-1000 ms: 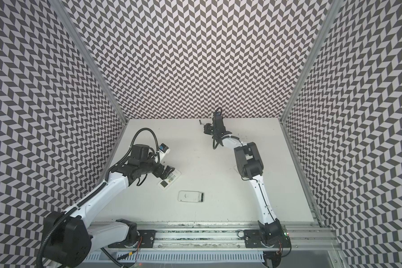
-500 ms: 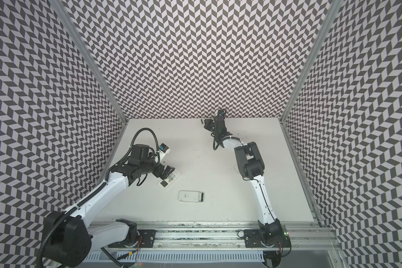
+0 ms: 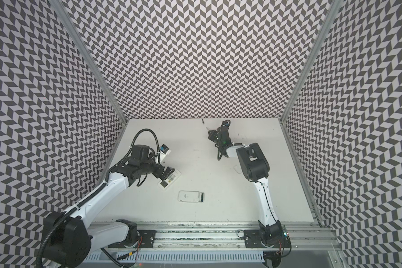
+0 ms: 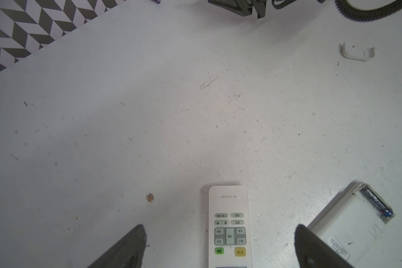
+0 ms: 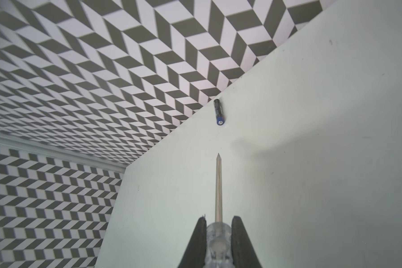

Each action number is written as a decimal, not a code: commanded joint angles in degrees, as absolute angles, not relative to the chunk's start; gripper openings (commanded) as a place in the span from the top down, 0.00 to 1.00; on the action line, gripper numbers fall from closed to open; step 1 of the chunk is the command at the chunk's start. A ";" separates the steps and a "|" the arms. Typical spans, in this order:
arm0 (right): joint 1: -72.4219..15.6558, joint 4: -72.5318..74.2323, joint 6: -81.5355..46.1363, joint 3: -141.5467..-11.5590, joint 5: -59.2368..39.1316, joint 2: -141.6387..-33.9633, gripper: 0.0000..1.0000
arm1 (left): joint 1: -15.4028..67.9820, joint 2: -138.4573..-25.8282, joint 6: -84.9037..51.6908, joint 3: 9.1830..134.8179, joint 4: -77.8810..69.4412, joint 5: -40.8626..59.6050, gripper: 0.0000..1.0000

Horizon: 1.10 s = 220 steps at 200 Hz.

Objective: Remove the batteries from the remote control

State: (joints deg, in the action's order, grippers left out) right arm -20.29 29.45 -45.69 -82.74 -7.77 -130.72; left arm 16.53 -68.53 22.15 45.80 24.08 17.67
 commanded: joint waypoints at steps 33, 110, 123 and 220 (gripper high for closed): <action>-19.11 29.96 -38.96 -65.62 -9.71 -106.93 1.00 | 21.49 -68.66 40.79 45.58 27.37 23.67 0.00; -19.08 14.00 -32.02 -47.26 -7.58 -79.63 1.00 | 25.71 -76.24 40.79 52.39 20.32 22.28 0.00; -19.06 11.69 -30.67 -45.80 -7.36 -76.28 1.00 | 25.69 -78.24 40.17 55.99 21.56 23.67 0.00; -19.16 -15.22 -26.94 -39.53 -18.39 -58.05 1.00 | 35.51 -78.28 57.39 45.78 33.06 24.07 0.00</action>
State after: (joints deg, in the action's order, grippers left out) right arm -19.09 -8.64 -28.34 -41.23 -14.81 -62.00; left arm 34.22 -80.79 50.83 49.19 29.65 23.77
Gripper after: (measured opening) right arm 0.170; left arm 0.995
